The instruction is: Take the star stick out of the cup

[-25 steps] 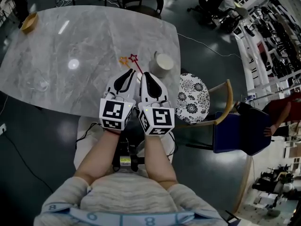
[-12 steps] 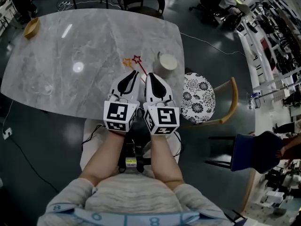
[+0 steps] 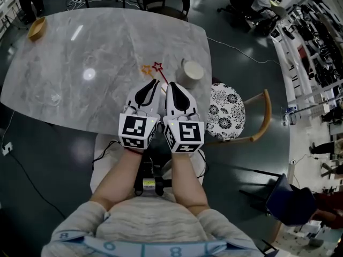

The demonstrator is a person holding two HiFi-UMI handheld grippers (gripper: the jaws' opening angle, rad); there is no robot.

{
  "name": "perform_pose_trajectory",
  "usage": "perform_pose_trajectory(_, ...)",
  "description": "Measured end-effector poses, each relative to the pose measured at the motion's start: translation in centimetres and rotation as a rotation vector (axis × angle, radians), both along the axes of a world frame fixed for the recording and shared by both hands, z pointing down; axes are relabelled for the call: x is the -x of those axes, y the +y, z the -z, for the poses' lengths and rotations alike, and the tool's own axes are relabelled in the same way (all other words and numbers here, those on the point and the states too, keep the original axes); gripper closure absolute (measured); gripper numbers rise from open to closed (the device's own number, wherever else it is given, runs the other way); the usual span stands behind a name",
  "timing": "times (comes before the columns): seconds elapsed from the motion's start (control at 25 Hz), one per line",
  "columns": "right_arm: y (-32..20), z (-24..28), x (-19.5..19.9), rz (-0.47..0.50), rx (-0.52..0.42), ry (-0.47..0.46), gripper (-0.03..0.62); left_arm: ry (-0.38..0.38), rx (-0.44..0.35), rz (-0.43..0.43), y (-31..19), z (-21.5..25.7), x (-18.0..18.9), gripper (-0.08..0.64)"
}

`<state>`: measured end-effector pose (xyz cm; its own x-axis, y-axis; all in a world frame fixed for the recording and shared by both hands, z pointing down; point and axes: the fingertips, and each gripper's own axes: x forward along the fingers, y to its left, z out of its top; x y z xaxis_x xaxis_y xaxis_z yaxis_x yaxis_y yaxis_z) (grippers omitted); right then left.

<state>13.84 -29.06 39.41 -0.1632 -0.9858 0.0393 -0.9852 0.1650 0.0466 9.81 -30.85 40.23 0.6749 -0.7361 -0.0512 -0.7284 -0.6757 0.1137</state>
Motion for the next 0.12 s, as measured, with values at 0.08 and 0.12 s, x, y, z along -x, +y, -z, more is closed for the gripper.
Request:
perform_pose_trajectory(0.08, -0.11, -0.14, -0.10, -0.006, -0.002, 0.003, 0.583, -0.002, 0.000, -0.001, -0.17, -0.23, 0.03, 0.523)
perform_pose_trajectory(0.12, -0.16, -0.23, -0.17, -0.009, -0.003, 0.004, 0.583, -0.004, 0.000, -0.001, -0.24, -0.35, 0.03, 0.523)
